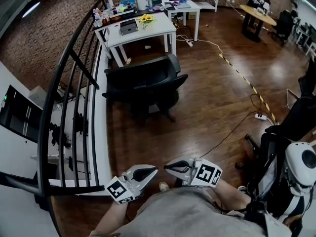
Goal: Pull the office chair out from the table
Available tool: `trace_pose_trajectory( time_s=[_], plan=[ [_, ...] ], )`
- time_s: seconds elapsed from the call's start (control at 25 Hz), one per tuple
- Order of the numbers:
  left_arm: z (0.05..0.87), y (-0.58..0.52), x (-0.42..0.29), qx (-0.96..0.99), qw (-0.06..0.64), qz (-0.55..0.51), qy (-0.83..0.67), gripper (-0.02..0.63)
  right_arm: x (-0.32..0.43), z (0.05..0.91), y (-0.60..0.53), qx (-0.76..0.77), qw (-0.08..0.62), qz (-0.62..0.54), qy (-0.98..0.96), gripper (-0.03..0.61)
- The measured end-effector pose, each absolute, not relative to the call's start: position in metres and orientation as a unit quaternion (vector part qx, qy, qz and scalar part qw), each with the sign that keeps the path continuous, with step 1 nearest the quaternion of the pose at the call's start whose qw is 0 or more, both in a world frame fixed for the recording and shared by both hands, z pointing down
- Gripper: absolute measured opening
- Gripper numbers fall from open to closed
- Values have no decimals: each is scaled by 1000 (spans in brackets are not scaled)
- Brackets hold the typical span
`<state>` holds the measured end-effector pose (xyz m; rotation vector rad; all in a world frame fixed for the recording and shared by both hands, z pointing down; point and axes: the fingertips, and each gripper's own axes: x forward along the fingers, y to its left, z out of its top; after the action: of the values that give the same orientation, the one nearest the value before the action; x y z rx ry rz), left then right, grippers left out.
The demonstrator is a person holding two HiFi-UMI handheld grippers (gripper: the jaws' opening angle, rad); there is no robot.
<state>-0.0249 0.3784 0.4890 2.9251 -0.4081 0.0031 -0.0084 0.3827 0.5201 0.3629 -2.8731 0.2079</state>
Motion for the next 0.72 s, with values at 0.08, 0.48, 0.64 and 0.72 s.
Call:
trace_pose_trajectory(
  time_s=[0.08, 0.48, 0.64, 0.72],
  plan=[
    [490, 379, -25, 986, 93, 1, -136, 2, -8, 521, 383, 126, 119, 70, -982, 6],
    [487, 385, -32, 986, 89, -4, -139, 2, -14, 518, 387, 124, 117, 61, -983, 6],
    [485, 384, -31, 986, 90, -7, -139, 2, -14, 514, 387, 127, 119, 62, -983, 6],
    [484, 383, -31, 986, 91, -8, -140, 2, -14, 513, 387, 126, 118, 62, -983, 6]
  ],
)
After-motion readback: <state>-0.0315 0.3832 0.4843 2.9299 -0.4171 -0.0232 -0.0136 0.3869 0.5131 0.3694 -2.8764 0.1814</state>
